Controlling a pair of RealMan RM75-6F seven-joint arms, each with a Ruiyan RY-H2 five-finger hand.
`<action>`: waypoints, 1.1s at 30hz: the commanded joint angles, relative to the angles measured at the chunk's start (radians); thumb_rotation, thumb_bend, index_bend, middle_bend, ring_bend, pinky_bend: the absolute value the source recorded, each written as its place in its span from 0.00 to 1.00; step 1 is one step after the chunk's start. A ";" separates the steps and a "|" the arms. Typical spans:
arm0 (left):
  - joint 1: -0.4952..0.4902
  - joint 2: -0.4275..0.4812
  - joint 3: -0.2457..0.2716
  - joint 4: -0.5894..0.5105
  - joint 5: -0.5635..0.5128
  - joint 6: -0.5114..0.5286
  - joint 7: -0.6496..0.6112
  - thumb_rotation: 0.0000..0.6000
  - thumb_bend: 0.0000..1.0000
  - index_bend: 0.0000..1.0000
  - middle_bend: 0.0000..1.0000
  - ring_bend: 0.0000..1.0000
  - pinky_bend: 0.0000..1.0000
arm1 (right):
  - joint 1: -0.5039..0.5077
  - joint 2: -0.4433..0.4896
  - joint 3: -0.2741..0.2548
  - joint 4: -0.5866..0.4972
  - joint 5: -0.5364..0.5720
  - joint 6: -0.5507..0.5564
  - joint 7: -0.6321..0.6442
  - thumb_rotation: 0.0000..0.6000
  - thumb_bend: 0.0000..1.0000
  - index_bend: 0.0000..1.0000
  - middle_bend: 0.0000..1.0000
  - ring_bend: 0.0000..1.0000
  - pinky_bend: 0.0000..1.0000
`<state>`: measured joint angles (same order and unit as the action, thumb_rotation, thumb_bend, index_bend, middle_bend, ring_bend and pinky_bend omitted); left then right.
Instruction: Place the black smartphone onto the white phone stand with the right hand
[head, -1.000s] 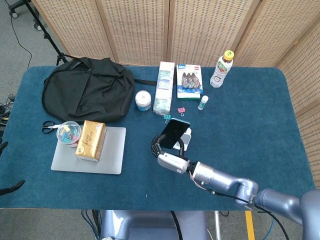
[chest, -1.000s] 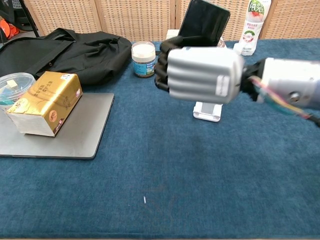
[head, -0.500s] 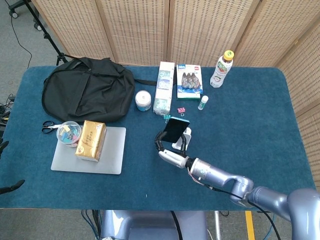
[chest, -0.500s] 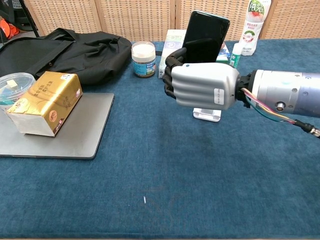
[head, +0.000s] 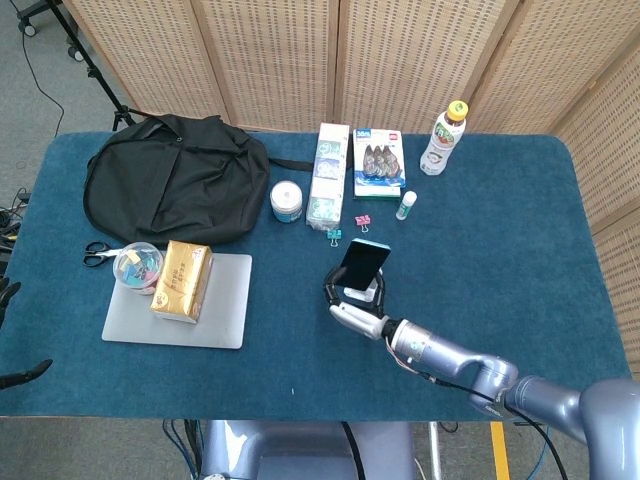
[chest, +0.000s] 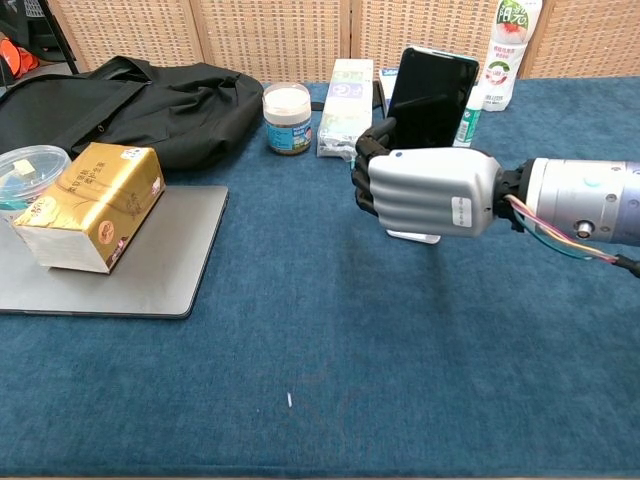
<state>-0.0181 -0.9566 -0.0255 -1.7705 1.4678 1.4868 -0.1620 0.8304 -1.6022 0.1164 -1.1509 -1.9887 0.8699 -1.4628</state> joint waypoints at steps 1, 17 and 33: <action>0.000 0.001 -0.001 0.001 -0.001 0.001 -0.005 1.00 0.00 0.00 0.00 0.00 0.00 | 0.001 -0.005 -0.007 0.005 0.008 -0.011 -0.006 1.00 0.16 0.47 0.51 0.43 0.46; -0.003 0.000 -0.001 0.001 -0.004 -0.005 0.000 1.00 0.00 0.00 0.00 0.00 0.00 | 0.002 -0.040 -0.049 0.068 0.022 -0.002 0.017 1.00 0.16 0.47 0.50 0.43 0.46; -0.003 -0.001 -0.002 0.001 -0.006 -0.003 0.004 1.00 0.00 0.00 0.00 0.00 0.00 | 0.006 -0.033 -0.088 0.103 0.010 0.036 0.055 1.00 0.16 0.47 0.49 0.42 0.46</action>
<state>-0.0207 -0.9579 -0.0271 -1.7698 1.4616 1.4835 -0.1583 0.8361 -1.6359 0.0288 -1.0487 -1.9782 0.9046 -1.4085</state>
